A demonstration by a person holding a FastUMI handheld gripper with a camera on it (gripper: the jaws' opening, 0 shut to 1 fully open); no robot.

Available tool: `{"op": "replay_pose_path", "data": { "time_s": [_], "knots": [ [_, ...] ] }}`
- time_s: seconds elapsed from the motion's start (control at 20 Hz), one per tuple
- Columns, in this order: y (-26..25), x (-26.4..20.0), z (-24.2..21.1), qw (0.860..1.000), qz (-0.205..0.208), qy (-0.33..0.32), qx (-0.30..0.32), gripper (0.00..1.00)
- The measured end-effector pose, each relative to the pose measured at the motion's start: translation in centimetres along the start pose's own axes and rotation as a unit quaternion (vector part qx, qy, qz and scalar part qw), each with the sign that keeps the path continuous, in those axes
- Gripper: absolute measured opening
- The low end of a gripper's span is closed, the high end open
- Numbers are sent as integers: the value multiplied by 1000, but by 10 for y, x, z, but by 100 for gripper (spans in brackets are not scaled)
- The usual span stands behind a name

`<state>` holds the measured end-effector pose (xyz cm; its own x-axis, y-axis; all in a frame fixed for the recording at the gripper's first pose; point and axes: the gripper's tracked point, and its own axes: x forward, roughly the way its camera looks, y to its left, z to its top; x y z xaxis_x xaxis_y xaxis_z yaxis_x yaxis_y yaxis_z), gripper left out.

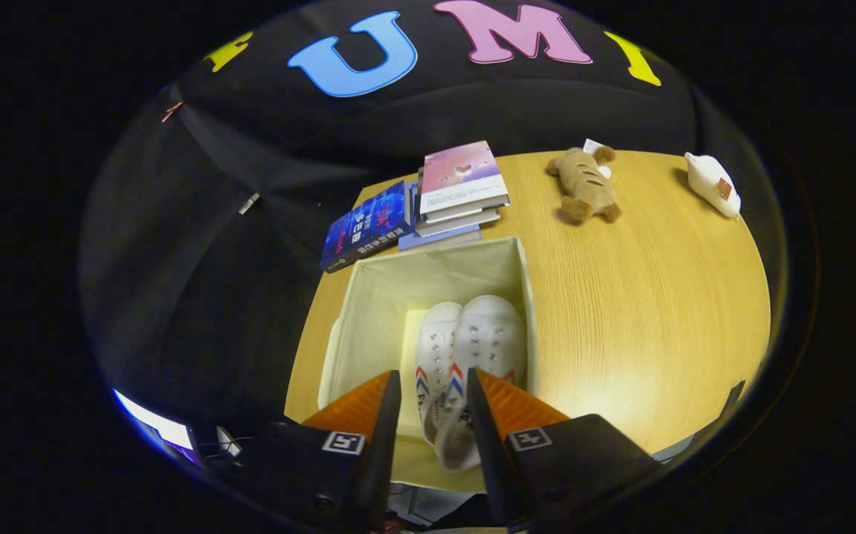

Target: Open the storage box then place both shoes into the box .Put the left shoe in first, then the right shoe, with the right side of both shoes facing outward in a uniform manner.

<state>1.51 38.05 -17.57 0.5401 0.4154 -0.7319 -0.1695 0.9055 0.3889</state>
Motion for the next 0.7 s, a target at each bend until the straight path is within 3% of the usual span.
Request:
{"op": "replay_pose_path", "data": {
  "time_s": [0.1, 0.15, 0.45, 0.7],
  "knots": [
    [-3, -13, 8, 1000, 0, -14, -22, 90],
    [-8, -19, 13, 999, -2, -24, -29, 95],
    [-49, -88, 63, 991, -22, -118, -64, 99],
    [-84, -165, 121, 966, -35, -233, -101, 98]
  ]
}}
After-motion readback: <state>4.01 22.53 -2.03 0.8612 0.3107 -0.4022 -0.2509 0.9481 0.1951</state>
